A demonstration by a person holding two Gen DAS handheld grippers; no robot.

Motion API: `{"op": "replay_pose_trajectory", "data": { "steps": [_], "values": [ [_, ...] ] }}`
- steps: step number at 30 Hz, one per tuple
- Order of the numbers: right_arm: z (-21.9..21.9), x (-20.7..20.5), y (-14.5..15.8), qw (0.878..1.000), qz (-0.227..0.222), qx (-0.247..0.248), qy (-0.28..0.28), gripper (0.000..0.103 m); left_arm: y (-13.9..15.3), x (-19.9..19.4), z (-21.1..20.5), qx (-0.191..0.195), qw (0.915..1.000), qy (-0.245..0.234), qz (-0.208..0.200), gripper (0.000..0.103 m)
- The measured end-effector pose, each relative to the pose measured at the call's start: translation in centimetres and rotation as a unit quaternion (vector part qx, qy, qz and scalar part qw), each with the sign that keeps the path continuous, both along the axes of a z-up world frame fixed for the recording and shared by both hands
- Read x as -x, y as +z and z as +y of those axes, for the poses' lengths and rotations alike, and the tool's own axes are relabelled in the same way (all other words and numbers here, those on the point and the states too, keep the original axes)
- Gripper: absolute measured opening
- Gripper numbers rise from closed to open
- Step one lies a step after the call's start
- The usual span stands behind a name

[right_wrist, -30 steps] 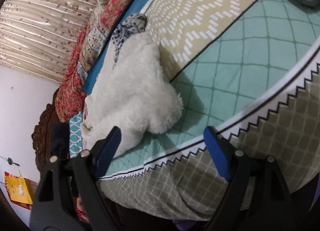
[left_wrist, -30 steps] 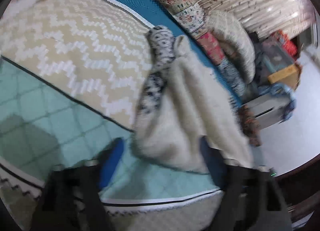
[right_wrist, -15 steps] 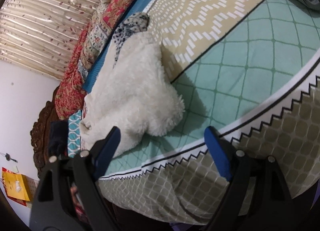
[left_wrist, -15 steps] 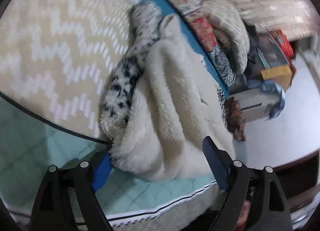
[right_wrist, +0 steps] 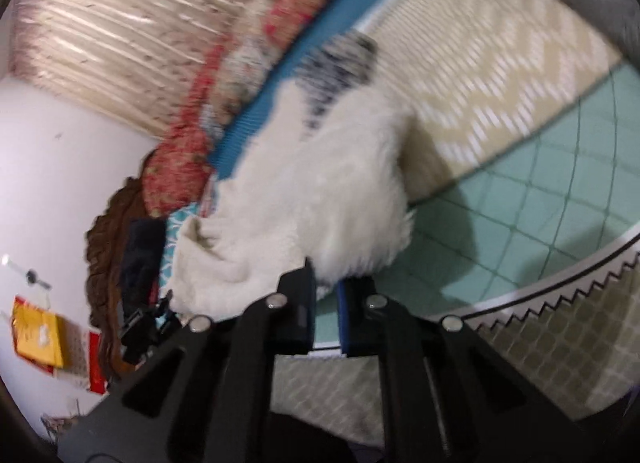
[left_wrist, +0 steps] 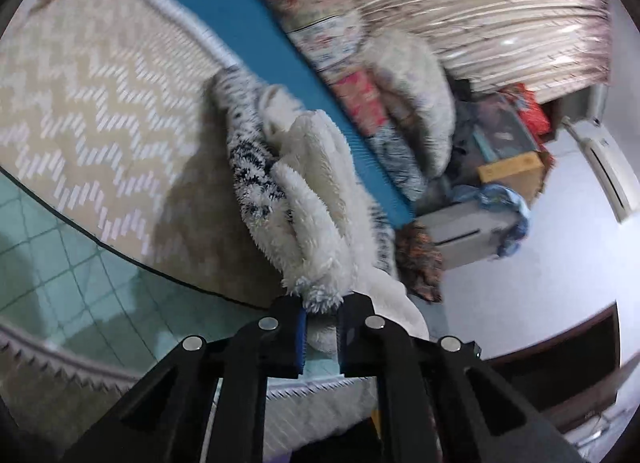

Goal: Fold large clothes

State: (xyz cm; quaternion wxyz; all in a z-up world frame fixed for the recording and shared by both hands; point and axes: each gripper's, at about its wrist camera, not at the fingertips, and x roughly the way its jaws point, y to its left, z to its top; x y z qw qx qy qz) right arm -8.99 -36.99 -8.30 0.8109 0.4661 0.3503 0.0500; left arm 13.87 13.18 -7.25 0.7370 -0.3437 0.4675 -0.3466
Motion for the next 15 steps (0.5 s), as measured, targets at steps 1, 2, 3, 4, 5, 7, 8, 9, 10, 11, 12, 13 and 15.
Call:
{"op": "replay_pose_trajectory", "data": {
  "steps": [1,2,3,4,5,7,8,9,10,11,12,13,15],
  "values": [
    [0.1,0.5,1.0,1.0,-0.011,0.005,0.004,0.008,1.2,1.1,0.3,0.004,0.9999,-0.004,-0.01,0.093],
    [0.3,1.1,2.0,1.0,-0.021,0.011,0.008,0.008,1.8,1.9,0.4,0.007,0.9998,-0.007,-0.016,0.093],
    [0.5,1.7,2.8,0.999,-0.029,0.014,0.01,0.008,2.4,2.8,0.7,0.009,0.9997,-0.009,-0.021,0.093],
    [0.6,2.5,3.4,0.999,-0.033,0.017,0.014,0.008,2.9,3.8,1.1,0.011,0.9996,-0.011,-0.025,0.093],
    [0.7,3.3,3.9,0.999,-0.034,0.02,0.018,0.008,3.3,5.4,1.7,0.01,0.9994,-0.013,-0.029,0.093],
    [1.0,4.6,4.1,0.999,-0.027,0.024,0.026,0.008,3.3,7.2,2.4,0.006,0.9996,-0.01,-0.025,0.093],
    [1.3,5.3,4.0,0.999,-0.02,0.028,0.031,0.008,2.6,8.5,3.3,0.003,0.9999,-0.002,-0.014,0.093],
    [1.6,6.1,3.5,0.999,-0.008,0.034,0.036,0.008,1.8,9.2,4.1,0.001,1.0,0.005,-0.003,0.093],
    [2.0,6.5,2.8,0.999,0.004,0.035,0.04,0.008,0.8,9.9,4.6,-0.006,0.9999,0.011,0.01,0.093],
    [2.2,6.8,1.5,0.998,0.019,0.029,0.046,0.008,-0.8,10.5,5.1,-0.022,0.9992,0.019,0.027,0.093],
    [2.2,7.0,0.4,0.998,0.032,0.024,0.048,0.009,-2.0,10.8,5.3,-0.033,0.9983,0.025,0.04,0.093],
    [2.4,6.9,-0.7,0.997,0.046,0.024,0.049,0.012,-3.7,10.9,5.3,-0.047,0.9969,0.03,0.055,0.093],
    [2.5,6.3,-2.9,0.996,0.074,0.022,0.047,0.021,-5.8,10.8,5.1,-0.074,0.9935,0.035,0.079,0.093]
  ]
}}
